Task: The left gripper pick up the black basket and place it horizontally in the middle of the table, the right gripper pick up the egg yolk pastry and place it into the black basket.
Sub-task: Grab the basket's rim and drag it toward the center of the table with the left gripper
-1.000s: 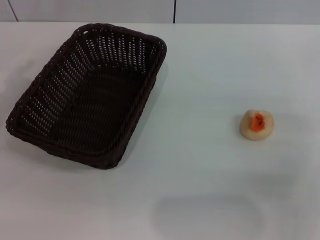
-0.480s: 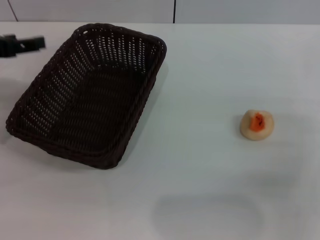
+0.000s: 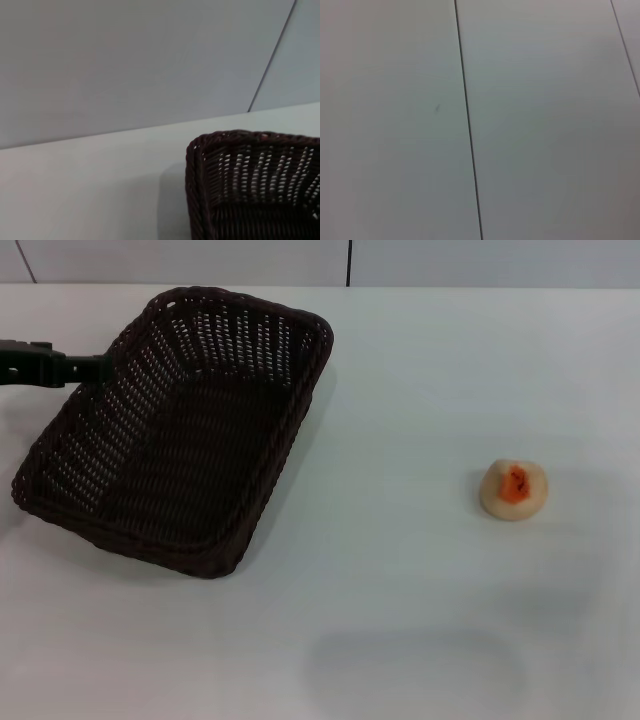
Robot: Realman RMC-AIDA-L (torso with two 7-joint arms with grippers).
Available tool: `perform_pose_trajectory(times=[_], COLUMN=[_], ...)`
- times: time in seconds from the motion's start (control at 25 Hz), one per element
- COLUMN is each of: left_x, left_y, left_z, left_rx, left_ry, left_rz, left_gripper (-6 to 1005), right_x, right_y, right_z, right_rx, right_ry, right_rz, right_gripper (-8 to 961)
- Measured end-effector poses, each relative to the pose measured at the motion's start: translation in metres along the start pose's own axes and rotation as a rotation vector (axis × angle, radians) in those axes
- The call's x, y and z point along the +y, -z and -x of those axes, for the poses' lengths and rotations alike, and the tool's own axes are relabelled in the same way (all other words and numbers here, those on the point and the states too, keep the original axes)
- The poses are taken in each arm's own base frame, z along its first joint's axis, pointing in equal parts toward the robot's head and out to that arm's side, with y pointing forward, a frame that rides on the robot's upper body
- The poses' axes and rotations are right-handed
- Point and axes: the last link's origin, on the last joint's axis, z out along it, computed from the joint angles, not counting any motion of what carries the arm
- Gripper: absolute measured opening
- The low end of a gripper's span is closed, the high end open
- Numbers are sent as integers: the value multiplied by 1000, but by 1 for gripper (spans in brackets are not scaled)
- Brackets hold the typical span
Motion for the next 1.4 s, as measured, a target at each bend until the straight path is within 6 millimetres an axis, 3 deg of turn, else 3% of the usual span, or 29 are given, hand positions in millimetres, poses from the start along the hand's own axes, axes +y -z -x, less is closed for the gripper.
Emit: perform_pose_trajectory(times=[0.6,1.24,1.4], left_x=[7,11,11], left_y=[-26,-35,-35], left_z=[12,12,10], left_rx=[-123,-178,-178], left_ry=[-81,-134,-141], left_rz=[-26,-51,-55], left_gripper=[815,807,592], right_x=[2,4,3], right_y=[-1,-2,-2], right_z=[0,1,1], right_rx=[-2,-6,-7], right_ry=[-3,-4,-4], right_rz=[5,10,7], right_gripper=[784,785,785])
